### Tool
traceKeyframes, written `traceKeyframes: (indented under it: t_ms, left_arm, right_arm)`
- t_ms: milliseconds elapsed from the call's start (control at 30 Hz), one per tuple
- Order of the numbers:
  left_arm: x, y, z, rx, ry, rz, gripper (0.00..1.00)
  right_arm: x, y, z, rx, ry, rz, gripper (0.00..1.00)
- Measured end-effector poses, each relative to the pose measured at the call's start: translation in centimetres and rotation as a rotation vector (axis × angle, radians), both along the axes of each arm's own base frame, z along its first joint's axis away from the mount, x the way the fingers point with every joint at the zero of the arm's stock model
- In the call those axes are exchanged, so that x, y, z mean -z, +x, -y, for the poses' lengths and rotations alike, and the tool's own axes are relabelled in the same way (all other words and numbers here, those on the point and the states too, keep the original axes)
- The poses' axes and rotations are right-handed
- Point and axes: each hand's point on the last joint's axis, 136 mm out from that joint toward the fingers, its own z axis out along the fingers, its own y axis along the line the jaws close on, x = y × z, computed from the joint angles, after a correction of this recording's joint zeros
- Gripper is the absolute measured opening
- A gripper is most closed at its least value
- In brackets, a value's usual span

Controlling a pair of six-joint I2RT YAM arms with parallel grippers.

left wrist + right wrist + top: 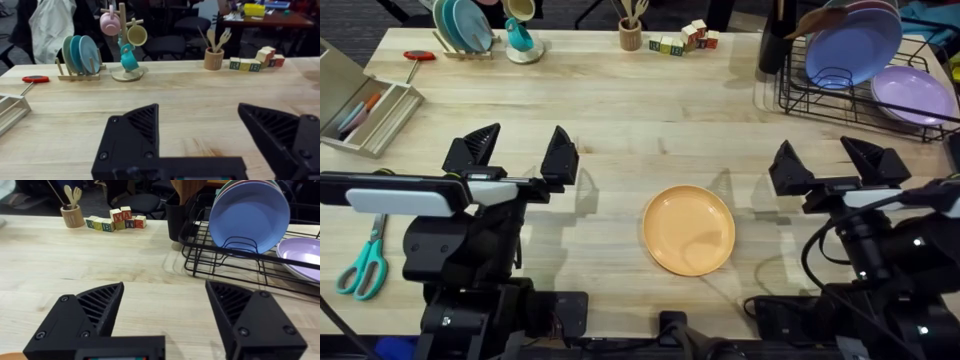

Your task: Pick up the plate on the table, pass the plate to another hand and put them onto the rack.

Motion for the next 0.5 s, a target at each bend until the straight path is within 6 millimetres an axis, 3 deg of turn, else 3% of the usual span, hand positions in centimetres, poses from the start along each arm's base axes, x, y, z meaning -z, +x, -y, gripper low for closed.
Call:
traceKeyframes:
  t_ms: [500]
  left_arm:
    - [0.73,-0.12,0.06,0.003,0.0,-0.043,0.993]
  right_arm:
    - [0.07,-0.1,0.26,0.013,-0.001,-0.014,0.992]
